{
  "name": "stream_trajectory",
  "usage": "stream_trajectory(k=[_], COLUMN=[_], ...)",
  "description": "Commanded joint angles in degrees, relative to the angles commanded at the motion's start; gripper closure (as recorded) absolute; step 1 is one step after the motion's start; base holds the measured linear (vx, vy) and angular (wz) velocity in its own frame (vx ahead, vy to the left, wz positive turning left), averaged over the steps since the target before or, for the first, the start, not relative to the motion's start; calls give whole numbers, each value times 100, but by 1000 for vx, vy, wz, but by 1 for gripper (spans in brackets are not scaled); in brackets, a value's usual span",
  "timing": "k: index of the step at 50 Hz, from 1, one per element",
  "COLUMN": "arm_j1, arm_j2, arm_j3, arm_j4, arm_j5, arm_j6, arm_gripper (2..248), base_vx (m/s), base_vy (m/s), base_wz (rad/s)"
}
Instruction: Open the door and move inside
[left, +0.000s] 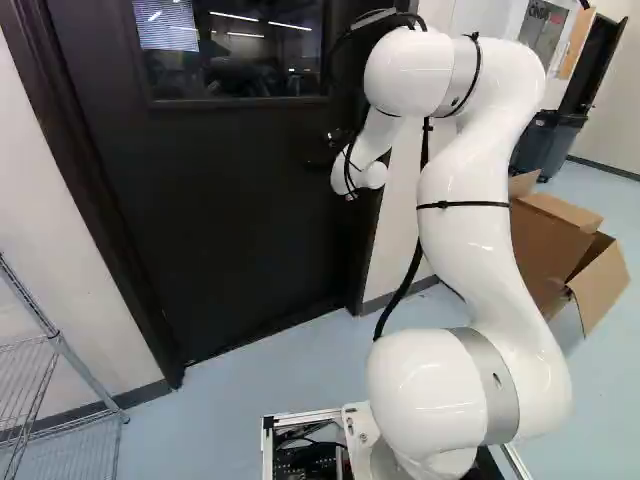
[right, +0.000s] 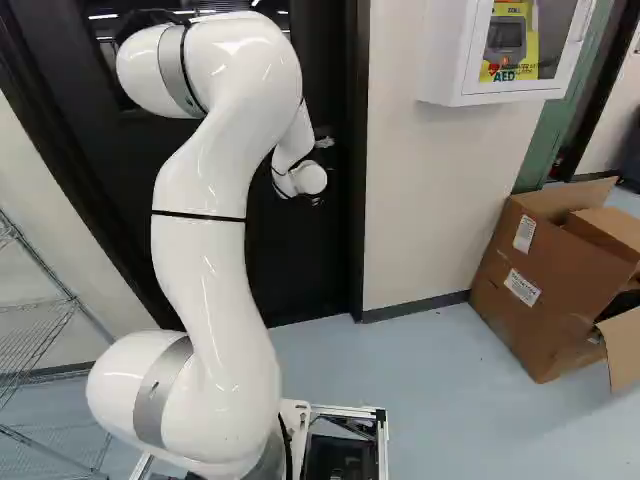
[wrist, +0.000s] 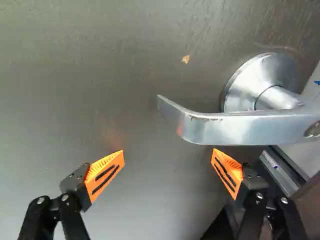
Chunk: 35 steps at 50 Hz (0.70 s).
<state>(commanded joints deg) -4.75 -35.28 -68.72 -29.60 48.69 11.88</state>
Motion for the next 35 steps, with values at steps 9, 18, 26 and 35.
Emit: stream_trajectory(k=[9,18,26,35], arm_j1=[16,67,121,182], arm_j2=[-249,-507,-743,-1016], arm_j3=[-338,-693,-1023,-1408], arm_j4=[-203,-335,-393,-406], arm_j5=[0,0,0,0], arm_j6=[0,0,0,0], arm_gripper=[3,3,3,3], base_vx=[0,0,0,0], base_vy=[0,0,0,0], base_wz=[0,0,0,0])
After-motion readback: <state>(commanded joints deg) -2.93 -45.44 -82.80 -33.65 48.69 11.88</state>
